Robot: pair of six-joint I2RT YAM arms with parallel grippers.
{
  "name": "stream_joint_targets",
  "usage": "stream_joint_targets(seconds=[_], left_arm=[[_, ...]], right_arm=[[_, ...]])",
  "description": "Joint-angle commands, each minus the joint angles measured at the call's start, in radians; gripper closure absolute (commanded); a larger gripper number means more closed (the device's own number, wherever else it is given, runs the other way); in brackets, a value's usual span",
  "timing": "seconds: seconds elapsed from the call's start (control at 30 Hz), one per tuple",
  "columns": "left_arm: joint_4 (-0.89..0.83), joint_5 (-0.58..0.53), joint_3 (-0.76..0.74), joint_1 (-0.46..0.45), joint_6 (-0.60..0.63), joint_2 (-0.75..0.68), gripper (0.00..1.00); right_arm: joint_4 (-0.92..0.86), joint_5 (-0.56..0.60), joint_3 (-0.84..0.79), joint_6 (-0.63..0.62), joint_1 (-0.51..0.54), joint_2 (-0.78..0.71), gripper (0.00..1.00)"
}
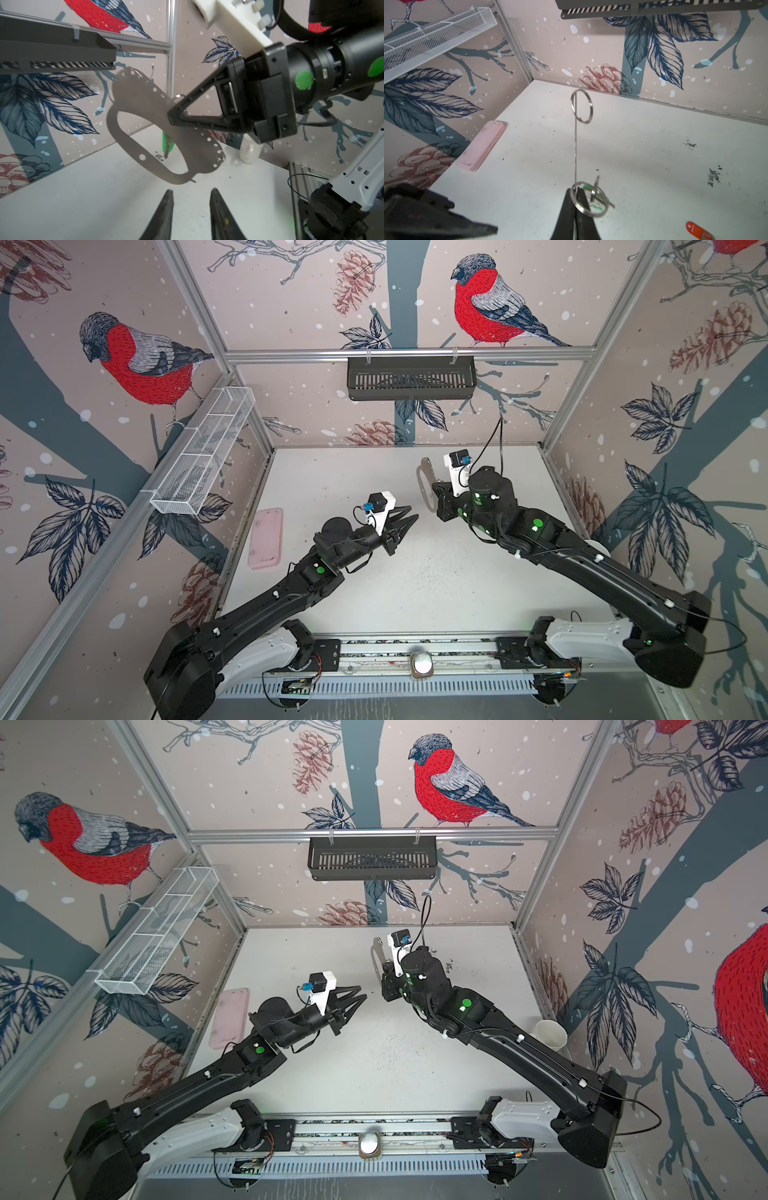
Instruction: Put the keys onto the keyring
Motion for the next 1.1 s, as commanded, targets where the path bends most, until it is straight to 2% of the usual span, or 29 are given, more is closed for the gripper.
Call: stream_joint_targets(seconds=[0.0, 0.17, 0.57, 1.07], left_arm=[[0.036, 0.04, 0.002, -0.029, -0.03, 0.041, 0.68], [0.088, 0.107, 0.016, -0.046, -0.051, 0.109, 0.68], [0.137, 0.17, 0.085, -0.052, -0.048, 0.204, 0.66], [0.221, 0.202, 0.101, -0.051, -0.014, 0.207, 0.63]], right_arm=[[0.102, 0.059, -0.014, 0.04, 0.004, -0.008, 1.0], [0.135, 0.07, -0.032, 0.052, 0.013, -0.006, 1.0], [0.159, 0.067, -0.049, 0.06, 0.025, 0.001, 1.0], [0.167, 0.046, -0.053, 0.054, 0.026, 0.005, 1.0]])
